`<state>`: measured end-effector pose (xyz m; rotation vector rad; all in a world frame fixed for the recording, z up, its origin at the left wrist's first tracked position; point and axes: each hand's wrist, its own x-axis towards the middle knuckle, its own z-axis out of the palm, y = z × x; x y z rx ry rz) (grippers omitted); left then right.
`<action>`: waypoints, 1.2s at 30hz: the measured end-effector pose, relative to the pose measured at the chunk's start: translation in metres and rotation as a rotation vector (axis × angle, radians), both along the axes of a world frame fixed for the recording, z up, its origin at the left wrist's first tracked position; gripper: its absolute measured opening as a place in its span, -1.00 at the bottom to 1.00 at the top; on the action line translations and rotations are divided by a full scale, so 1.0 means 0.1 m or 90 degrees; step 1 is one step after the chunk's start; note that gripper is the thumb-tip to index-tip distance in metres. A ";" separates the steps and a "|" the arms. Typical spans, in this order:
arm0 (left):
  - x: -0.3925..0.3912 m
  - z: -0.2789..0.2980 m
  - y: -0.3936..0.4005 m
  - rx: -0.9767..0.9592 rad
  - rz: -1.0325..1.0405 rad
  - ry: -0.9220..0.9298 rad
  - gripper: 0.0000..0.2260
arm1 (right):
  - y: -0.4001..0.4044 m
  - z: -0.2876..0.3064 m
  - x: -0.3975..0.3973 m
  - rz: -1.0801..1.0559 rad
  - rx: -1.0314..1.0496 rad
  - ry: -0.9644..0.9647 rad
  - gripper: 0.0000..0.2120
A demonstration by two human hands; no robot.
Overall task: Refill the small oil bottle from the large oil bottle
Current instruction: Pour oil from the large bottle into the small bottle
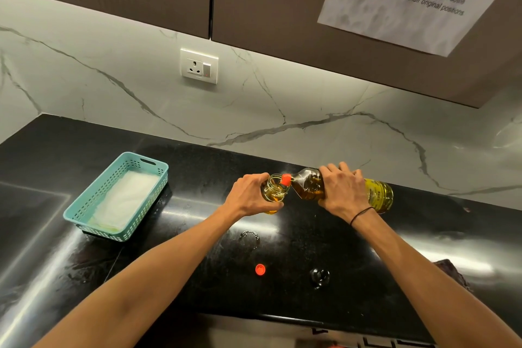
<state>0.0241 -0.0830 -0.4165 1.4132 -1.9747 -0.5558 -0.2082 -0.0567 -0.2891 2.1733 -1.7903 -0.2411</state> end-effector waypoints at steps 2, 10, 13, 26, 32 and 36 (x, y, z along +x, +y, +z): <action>0.00 0.00 0.01 -0.001 0.003 0.000 -0.46 | 0.01 0.00 0.01 0.000 -0.003 0.005 -0.39; 0.03 -0.01 0.01 0.001 0.003 -0.005 -0.42 | 0.03 -0.01 0.01 0.000 -0.007 -0.001 -0.41; 0.03 -0.01 0.02 0.002 0.001 -0.006 -0.44 | 0.04 0.00 0.01 0.000 -0.010 -0.001 -0.40; -0.01 0.03 0.08 0.005 -0.005 -0.003 -0.46 | 0.12 0.03 -0.01 -0.002 -0.007 -0.001 -0.39; -0.01 0.05 0.10 0.004 -0.008 0.003 -0.45 | 0.13 0.04 -0.01 -0.002 -0.008 0.006 -0.39; 0.00 0.06 0.11 -0.001 -0.004 -0.003 -0.46 | 0.13 0.05 -0.01 0.001 -0.015 0.015 -0.40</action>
